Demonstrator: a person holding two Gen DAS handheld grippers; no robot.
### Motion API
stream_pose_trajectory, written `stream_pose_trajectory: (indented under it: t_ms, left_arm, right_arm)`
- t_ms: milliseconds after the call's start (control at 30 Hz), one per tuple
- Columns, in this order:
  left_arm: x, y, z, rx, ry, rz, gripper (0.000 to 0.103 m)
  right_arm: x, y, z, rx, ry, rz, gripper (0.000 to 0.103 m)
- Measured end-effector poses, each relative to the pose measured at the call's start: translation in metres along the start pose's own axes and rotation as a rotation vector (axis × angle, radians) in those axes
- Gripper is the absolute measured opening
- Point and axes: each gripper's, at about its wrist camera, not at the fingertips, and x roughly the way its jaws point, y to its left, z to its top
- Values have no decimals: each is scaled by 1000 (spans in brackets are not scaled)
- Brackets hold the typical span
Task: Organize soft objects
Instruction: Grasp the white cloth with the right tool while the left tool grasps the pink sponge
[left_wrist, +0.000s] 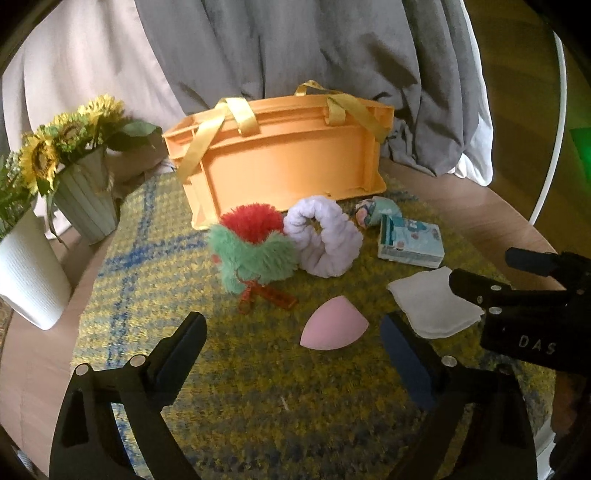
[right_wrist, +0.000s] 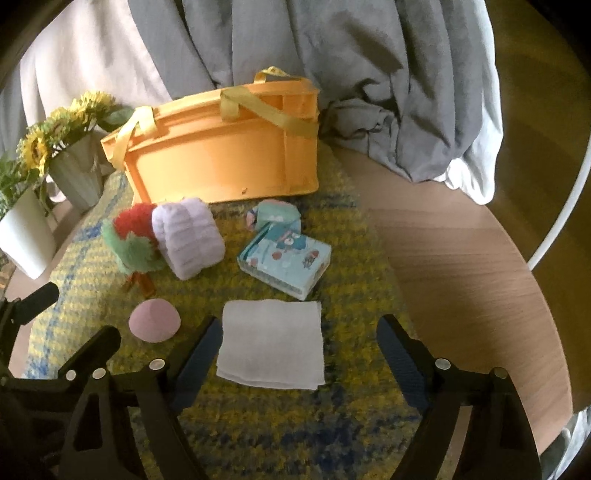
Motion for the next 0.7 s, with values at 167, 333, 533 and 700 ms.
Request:
stream_pose_trajectory:
  t_ms: [167, 333, 533, 700]
  left_arm:
    - [10, 0, -2, 16, 5, -14, 87]
    - [22, -2, -3, 10, 30, -62, 84]
    - [34, -6, -3, -10, 51, -114, 83]
    - [43, -12, -3, -8, 72, -137, 78]
  right_arm:
    - [13, 5, -5, -41, -5, 3, 78]
    - [25, 9, -13, -66, 14, 23, 73]
    - [36, 5, -20, -44, 42, 40, 68]
    - [40, 3, -22, -30, 49, 55, 61]
